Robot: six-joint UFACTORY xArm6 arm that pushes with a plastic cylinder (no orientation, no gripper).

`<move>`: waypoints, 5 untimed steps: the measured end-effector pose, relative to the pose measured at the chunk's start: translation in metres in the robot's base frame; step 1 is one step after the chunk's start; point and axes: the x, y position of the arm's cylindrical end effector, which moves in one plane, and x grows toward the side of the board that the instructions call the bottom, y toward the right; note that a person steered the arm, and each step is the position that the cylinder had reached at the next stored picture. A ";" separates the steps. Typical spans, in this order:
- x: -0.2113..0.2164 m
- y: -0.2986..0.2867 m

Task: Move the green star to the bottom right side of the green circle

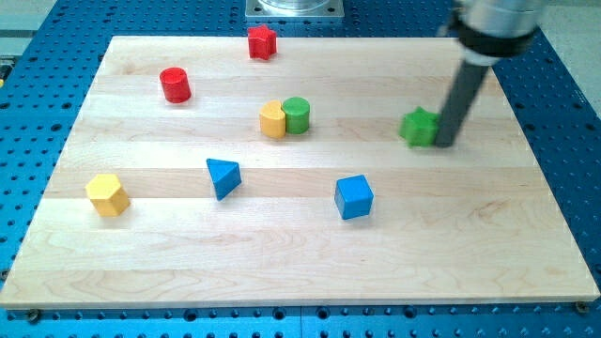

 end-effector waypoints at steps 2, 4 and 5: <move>-0.028 0.054; 0.005 -0.071; 0.027 -0.090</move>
